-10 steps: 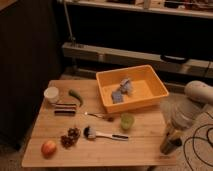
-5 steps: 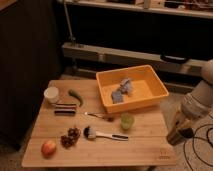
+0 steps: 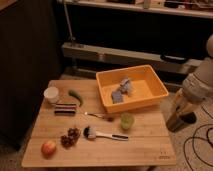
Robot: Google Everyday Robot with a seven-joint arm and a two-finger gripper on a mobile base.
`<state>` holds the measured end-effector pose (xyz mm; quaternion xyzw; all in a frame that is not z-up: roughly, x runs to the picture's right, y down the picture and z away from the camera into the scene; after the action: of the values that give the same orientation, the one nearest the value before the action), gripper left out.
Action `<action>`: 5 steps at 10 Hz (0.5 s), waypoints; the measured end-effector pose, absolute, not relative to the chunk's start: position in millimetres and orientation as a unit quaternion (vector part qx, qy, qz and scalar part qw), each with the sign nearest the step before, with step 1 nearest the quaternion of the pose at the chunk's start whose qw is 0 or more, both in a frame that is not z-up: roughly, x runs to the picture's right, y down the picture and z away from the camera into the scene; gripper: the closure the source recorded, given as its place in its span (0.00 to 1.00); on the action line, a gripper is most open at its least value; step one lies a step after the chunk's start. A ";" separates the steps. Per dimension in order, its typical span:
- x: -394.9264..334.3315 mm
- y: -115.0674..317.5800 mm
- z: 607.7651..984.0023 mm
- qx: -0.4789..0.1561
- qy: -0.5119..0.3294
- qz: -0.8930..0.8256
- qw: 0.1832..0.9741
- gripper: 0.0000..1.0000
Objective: Stack cups on top of each other
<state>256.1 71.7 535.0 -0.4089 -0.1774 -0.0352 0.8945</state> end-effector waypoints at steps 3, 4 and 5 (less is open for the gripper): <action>192.8 47.8 564.1 -0.414 -0.184 -0.091 0.887 1.00; 169.4 38.8 573.4 -0.418 -0.185 -0.114 0.882 1.00; 149.5 30.9 580.1 -0.420 -0.186 -0.135 0.878 1.00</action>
<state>149.5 30.9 580.1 -0.4202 -0.1864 -0.1352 0.8777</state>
